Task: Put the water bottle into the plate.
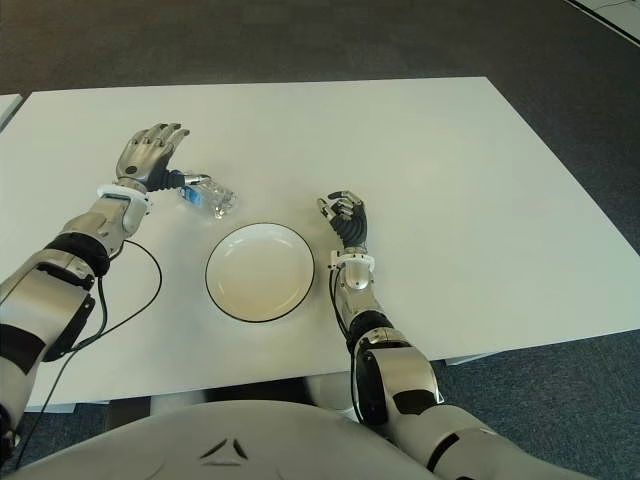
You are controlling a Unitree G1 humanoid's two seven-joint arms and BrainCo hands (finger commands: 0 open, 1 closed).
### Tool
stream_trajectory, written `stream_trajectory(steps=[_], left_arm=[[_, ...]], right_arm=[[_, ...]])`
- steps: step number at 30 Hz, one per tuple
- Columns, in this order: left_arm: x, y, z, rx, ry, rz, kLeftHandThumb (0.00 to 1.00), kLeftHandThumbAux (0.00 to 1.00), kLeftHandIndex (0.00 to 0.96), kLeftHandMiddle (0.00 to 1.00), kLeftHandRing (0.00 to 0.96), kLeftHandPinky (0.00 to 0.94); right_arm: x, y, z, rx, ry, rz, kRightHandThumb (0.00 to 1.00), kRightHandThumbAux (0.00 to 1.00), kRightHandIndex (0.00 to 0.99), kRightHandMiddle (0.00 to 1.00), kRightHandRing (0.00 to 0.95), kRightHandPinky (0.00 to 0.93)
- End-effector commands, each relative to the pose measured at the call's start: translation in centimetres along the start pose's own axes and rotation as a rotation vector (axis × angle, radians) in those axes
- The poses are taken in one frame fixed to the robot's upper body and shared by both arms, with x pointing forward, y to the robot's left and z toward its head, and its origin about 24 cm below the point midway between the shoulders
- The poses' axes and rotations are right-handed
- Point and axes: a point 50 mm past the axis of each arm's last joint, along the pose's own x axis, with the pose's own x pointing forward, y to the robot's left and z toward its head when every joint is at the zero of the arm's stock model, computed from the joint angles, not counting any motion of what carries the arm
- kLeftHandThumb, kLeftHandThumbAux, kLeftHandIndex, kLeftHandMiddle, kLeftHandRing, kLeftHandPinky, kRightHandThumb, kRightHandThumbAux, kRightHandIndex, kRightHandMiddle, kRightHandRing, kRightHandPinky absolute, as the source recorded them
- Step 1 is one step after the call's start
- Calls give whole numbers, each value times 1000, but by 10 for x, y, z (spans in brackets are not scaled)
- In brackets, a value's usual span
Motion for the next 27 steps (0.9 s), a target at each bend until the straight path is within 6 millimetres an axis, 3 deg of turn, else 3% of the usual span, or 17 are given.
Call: stream_trajectory(steps=[1,9,14,27], left_arm=[[9,0,10,118,-64,-125,677,206,0,0,0,0],[14,0,13,205,-88,-231,655,196,0,0,0,0],[17,-7,18,355,-106,-387,656,204,0,0,0,0],[2,-26,13,688,-254,-512,624,203,0,0,0,0]], right_arm=[[-13,5,-18,-2,99,6,701,733,436,731,742,752],[-13,6,-17,4,97,-5,701,733,436,732,742,748],[-12,5,-16,8,94,-13,701,733,436,734,744,748],[-13,3,-13,31,60,-39,702,732,436,755,763,768]])
